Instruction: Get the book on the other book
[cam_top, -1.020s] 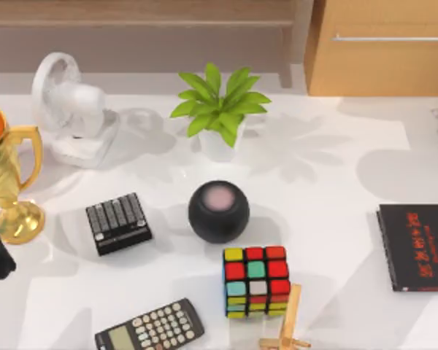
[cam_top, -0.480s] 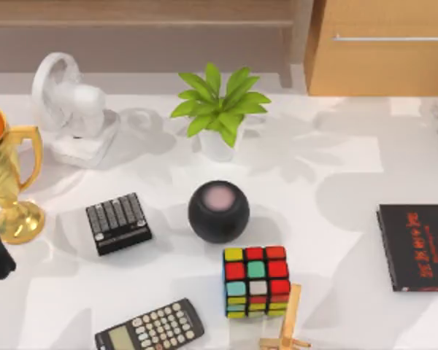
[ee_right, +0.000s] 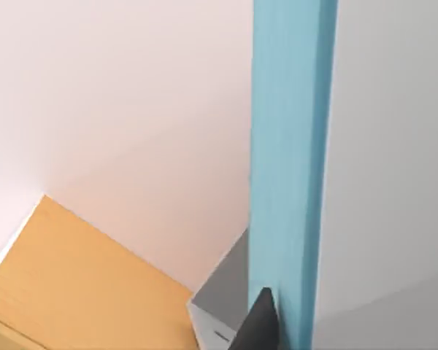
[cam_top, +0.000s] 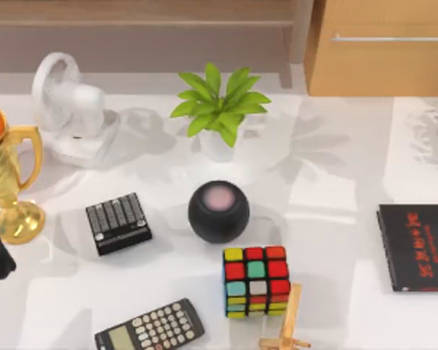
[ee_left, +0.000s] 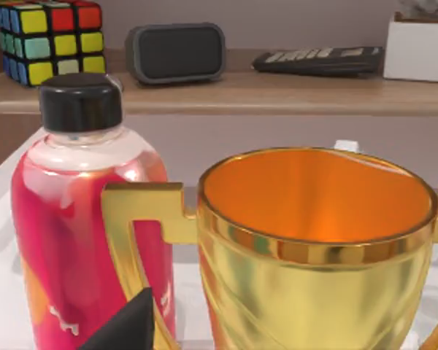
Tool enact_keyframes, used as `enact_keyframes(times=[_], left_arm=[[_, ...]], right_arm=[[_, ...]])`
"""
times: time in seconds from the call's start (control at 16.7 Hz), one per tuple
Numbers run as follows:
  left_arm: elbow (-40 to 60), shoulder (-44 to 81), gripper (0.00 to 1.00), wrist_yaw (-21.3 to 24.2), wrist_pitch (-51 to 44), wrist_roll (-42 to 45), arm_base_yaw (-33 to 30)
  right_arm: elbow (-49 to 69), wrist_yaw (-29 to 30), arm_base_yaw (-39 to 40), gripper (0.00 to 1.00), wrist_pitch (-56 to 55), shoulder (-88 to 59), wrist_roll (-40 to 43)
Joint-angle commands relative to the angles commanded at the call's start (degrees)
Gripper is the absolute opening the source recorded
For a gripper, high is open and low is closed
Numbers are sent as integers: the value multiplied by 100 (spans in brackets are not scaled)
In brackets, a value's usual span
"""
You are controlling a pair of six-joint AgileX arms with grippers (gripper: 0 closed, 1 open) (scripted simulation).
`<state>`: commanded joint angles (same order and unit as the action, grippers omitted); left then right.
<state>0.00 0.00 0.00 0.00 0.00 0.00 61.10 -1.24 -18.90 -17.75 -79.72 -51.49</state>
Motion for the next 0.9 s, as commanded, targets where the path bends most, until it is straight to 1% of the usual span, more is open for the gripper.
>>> enact_keyframes(times=[0.12, 0.24, 0.42, 0.54, 0.66, 0.78, 0.9], left_arm=[[0, 0, 100, 0, 0, 0, 0], [0, 0, 100, 0, 0, 0, 0], [0, 0, 100, 0, 0, 0, 0], [0, 0, 100, 0, 0, 0, 0], [0, 0, 100, 0, 0, 0, 0], [0, 0, 100, 0, 0, 0, 0], [0, 0, 100, 0, 0, 0, 0]], right_arm=[[-995, 416, 440, 0, 255, 835, -1252], [-2046, 779, 971, 0, 494, 1613, -2338], [-3579, 1219, 1865, 0, 801, 2609, -3540], [-4456, 1436, 2451, 0, 967, 3154, -4053], [-5136, 1590, 2962, 0, 1088, 3571, -4394], [-5586, 1682, 3350, 0, 1167, 3838, -4632], [-5800, 1719, 3556, 0, 1204, 3966, -4772]])
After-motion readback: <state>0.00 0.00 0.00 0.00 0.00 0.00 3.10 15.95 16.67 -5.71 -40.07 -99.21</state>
